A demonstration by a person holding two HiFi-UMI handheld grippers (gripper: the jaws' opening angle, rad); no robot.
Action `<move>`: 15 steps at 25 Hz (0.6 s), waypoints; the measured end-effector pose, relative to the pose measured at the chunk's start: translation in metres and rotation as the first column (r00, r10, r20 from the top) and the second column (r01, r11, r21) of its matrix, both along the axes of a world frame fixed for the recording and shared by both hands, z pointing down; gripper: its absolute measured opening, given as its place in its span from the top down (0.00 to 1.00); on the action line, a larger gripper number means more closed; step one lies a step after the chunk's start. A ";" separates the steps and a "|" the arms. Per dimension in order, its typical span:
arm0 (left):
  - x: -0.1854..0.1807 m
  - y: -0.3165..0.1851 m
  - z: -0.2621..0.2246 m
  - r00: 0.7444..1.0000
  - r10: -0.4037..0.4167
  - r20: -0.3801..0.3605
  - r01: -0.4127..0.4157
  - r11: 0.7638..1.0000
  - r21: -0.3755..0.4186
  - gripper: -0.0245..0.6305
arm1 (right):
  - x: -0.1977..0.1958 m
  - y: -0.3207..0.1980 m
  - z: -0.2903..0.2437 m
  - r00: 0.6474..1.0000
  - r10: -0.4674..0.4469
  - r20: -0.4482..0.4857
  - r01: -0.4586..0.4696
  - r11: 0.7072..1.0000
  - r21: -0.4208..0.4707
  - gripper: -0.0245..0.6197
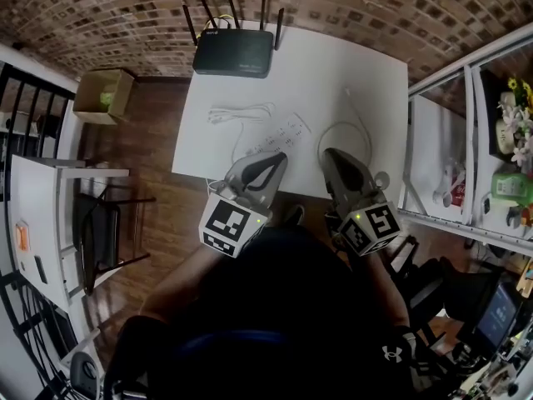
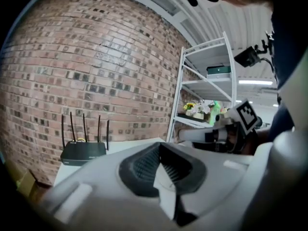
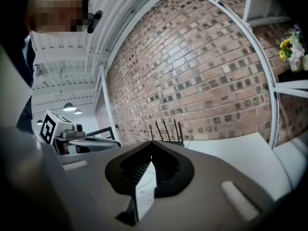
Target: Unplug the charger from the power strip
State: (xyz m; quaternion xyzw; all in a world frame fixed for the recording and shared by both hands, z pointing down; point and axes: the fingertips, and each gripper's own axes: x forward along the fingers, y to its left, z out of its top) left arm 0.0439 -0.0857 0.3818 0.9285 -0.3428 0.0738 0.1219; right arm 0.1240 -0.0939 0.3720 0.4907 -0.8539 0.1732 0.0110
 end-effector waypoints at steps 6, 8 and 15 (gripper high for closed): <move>-0.005 0.000 -0.016 0.999 -0.030 -0.013 0.031 0.997 0.066 0.96 | -0.010 0.009 -0.017 0.998 -0.021 -0.059 0.026 0.996 0.081 0.95; -0.005 0.002 -0.016 0.999 -0.030 -0.014 0.031 0.997 0.066 0.96 | -0.014 0.011 -0.018 0.997 -0.030 -0.069 0.036 0.996 0.082 0.95; -0.005 0.005 -0.014 0.999 -0.032 -0.011 0.032 0.997 0.066 0.96 | -0.014 0.015 -0.021 0.997 -0.031 -0.072 0.038 0.995 0.093 0.95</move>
